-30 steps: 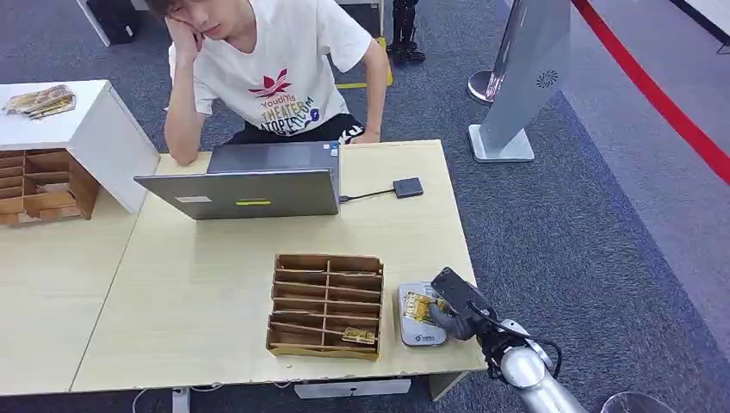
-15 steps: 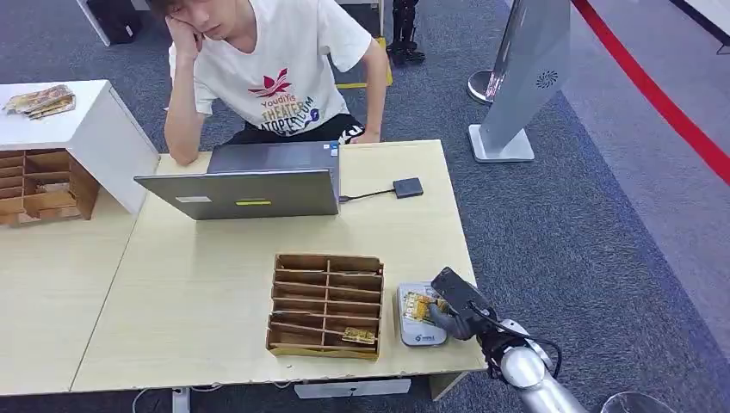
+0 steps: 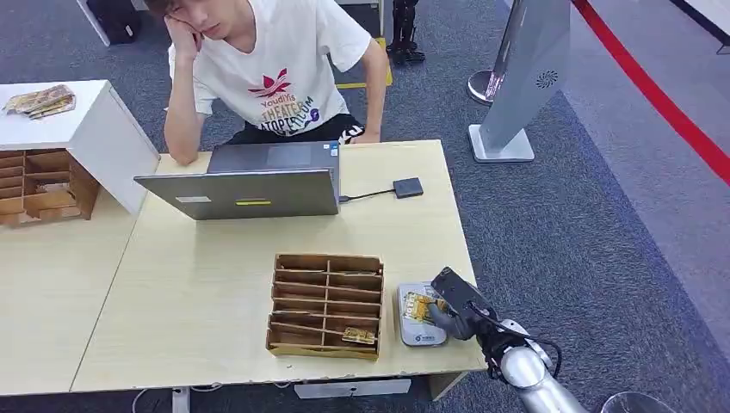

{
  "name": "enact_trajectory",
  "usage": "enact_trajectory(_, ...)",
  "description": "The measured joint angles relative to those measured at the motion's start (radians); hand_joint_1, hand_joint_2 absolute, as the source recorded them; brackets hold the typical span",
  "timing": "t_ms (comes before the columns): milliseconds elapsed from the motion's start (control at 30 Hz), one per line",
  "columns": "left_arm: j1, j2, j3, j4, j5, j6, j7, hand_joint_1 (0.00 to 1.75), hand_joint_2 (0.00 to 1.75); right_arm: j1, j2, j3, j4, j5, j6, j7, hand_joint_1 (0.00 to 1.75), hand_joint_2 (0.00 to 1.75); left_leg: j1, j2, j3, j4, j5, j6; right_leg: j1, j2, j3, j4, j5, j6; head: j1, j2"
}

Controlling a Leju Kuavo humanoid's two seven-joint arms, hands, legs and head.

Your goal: Pass the card to the sensor for recognition and then transmit it.

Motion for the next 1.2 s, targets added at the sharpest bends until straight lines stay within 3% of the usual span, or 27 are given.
enact_trajectory(800,0.0,0.0,-0.001,0.0,-0.002,0.0,0.005,0.0,0.0,0.001,0.003,-0.004,-0.004,-0.007,-0.017,-0.019,1.75,1.75,0.0,0.0,0.0,0.0,0.0,0.0,0.0,0.0,0.0,0.0,0.0,0.0,0.0,0.0)
enact_trajectory(1200,0.001,0.0,-0.001,0.0,0.013,0.001,-0.002,0.0,0.0,0.034,0.01,-0.053,-0.167,-0.034,-0.062,-0.051,1.75,1.75,0.0,0.0,-0.001,0.0,0.0,0.0,0.0,0.0,-0.001,0.0,0.0,0.0,0.0,0.0)
